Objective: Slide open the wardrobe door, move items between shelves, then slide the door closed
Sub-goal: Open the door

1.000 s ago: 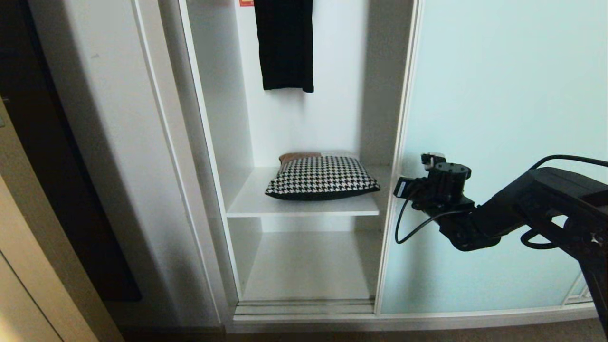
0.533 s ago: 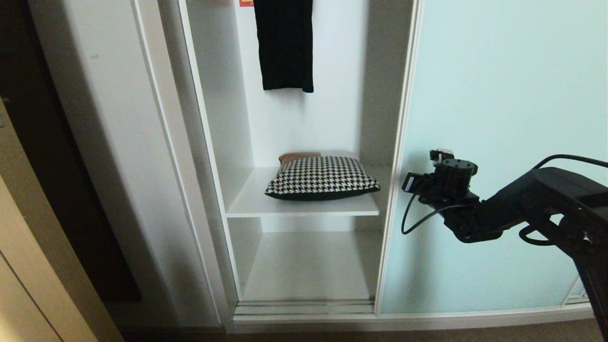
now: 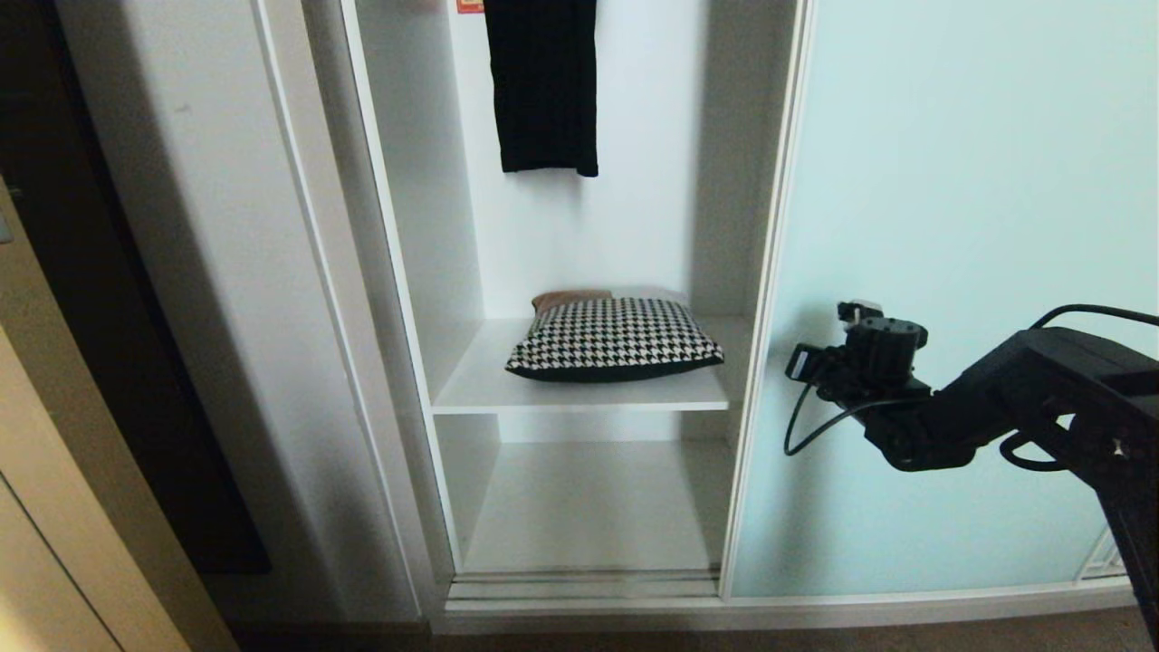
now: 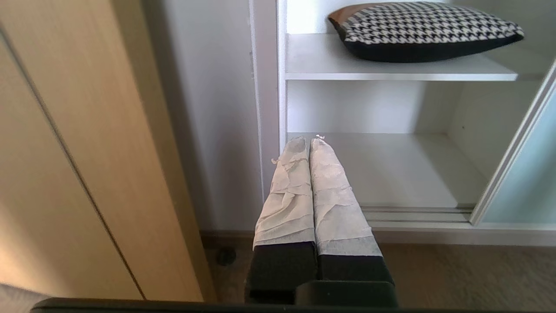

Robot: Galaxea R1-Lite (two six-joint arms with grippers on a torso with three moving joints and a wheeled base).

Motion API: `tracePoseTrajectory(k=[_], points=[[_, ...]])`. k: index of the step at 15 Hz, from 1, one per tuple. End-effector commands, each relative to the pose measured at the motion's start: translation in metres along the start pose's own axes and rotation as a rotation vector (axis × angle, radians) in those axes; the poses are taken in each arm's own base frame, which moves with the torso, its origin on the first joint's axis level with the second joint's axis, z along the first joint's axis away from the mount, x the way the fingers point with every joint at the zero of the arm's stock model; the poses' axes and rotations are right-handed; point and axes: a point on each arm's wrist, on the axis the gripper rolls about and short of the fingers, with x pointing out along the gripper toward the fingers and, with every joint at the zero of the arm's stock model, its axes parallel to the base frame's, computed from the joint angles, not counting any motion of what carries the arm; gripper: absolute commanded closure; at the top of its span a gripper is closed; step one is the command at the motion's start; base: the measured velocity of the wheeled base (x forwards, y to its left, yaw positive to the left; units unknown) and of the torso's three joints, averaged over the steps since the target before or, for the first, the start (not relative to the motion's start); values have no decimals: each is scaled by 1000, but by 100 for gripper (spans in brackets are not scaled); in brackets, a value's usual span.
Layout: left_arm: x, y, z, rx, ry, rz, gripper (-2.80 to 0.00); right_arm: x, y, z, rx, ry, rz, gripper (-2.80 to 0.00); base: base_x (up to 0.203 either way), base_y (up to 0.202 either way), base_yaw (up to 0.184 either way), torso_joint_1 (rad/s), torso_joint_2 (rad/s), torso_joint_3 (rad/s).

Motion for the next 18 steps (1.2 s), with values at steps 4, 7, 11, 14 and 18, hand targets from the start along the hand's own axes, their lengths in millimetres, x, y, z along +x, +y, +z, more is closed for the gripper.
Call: tracePoseTrajectory(k=[4,7,11,14,18], points=[[0,0,0,0,1,0,0,-51,19,17,38,36,147,0,0,0,0,0,0,0],[0,0,0,0,1,0,0,-72,23,15,37,74,193,0,0,0,0,0,0,0],[0,0,0,0,1,1,0,-88,45,10,32,120,290,0,0,0,0,0,0,0],[0,0,0,0,1,1,0,-90,58,8,28,133,341,0,0,0,0,0,0,0],[0,0,0,0,1,0,0,-64,67,2,31,106,351,0,0,0,0,0,0,0]])
